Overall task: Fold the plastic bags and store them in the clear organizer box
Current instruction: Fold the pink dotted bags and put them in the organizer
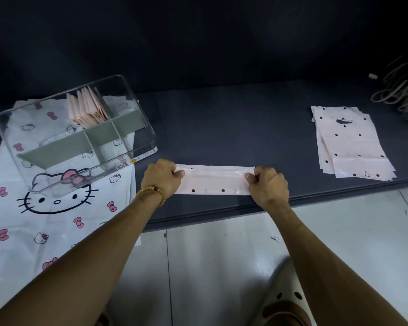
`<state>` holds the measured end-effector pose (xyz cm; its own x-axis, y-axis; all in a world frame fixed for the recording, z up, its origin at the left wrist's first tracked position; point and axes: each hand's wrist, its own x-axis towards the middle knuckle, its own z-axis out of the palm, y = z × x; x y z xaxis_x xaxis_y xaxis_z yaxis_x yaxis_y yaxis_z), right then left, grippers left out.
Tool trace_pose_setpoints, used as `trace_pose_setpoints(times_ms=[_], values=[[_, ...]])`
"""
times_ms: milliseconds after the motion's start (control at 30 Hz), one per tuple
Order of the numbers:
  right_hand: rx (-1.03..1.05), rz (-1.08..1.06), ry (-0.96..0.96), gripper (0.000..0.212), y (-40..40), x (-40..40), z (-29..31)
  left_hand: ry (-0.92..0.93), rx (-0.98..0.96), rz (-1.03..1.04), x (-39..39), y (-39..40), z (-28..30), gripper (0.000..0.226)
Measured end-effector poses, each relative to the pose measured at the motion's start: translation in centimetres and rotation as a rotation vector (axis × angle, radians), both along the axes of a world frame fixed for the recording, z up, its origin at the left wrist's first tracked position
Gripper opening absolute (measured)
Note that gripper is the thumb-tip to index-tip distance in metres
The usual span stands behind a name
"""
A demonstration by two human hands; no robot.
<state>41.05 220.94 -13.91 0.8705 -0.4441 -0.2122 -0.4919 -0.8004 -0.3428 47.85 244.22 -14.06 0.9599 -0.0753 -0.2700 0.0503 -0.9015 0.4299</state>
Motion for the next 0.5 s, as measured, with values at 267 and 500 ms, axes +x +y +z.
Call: trace_pose_setpoints(times_ms=[267, 500], values=[[0.04, -0.105, 0.04, 0.033, 0.2, 0.7, -0.1, -0.218, 0.128, 0.044, -0.8, -0.7, 0.4, 0.027], [0.054, -0.129, 0.075, 0.031, 0.0, 1.3, 0.0, -0.417, 0.106, -0.663, -1.6, 0.8, -1.1, 0.037]])
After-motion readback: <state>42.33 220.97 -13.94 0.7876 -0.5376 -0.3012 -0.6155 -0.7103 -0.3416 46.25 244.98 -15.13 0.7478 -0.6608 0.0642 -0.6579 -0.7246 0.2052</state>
